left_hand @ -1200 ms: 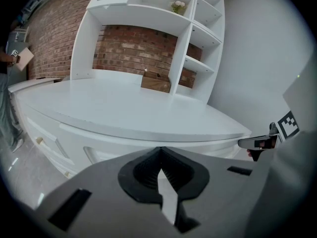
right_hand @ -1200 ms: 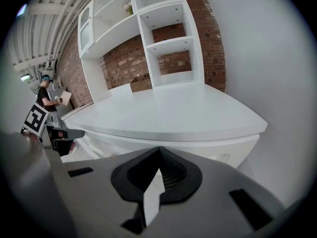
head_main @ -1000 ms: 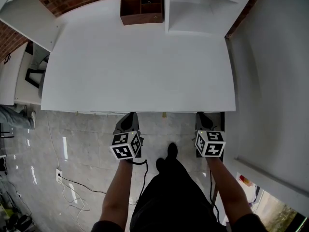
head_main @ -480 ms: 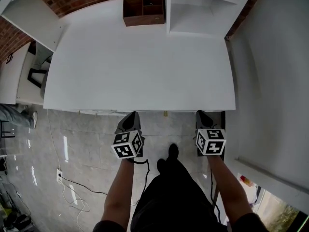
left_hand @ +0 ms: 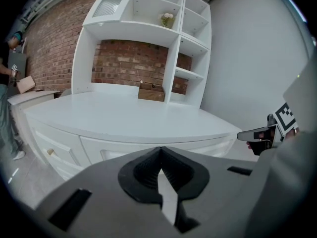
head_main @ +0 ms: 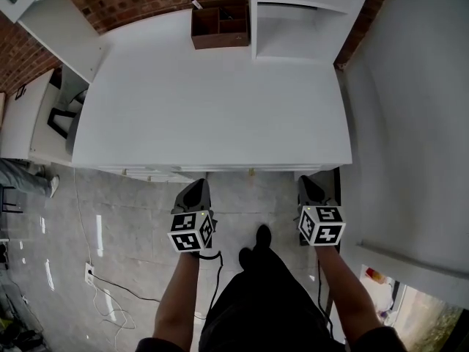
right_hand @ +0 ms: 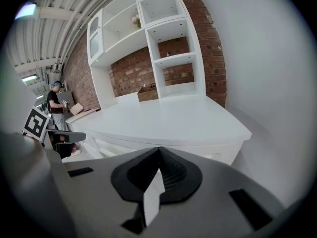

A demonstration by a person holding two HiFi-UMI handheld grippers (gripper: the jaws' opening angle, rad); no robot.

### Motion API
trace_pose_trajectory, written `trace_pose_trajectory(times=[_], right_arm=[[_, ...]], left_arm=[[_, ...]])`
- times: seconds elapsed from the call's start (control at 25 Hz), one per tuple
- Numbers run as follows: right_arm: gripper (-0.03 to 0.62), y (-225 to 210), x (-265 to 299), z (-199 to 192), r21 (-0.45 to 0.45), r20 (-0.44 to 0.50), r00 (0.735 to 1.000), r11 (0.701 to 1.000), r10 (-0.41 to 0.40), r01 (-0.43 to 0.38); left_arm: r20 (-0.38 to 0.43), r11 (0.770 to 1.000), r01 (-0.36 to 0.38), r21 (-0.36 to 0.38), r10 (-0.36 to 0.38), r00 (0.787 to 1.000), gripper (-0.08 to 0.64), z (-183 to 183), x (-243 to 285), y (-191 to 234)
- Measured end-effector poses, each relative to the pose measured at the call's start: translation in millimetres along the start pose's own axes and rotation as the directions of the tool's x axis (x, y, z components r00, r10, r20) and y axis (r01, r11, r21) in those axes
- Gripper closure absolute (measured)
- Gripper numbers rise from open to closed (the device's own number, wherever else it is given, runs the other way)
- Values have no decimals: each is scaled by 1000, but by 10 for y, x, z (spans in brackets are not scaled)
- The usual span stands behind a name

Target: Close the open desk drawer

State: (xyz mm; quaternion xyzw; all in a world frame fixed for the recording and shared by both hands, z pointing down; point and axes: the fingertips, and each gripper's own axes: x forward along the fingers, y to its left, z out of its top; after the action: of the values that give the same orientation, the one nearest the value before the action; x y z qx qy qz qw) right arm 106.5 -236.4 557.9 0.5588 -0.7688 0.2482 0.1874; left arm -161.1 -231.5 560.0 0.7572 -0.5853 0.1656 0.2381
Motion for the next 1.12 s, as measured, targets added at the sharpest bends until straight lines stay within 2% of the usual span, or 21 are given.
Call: trace_pose_trajectory(times=[0.24, 0.6, 1.12], right_arm=[[588, 105, -344, 26, 23, 54, 999, 1000, 5, -6], [588, 361, -884, 98, 29, 147, 989, 999, 34, -38], [588, 693, -1561, 199, 30, 265, 963, 998, 54, -64]], left_arm=[[30, 1000, 1, 15, -1, 1000, 551, -35, -371, -63], [82, 1000, 15, -1, -15, 996, 551, -54, -905, -195], [214, 999, 26, 26, -31, 976, 551, 146, -1647, -356]])
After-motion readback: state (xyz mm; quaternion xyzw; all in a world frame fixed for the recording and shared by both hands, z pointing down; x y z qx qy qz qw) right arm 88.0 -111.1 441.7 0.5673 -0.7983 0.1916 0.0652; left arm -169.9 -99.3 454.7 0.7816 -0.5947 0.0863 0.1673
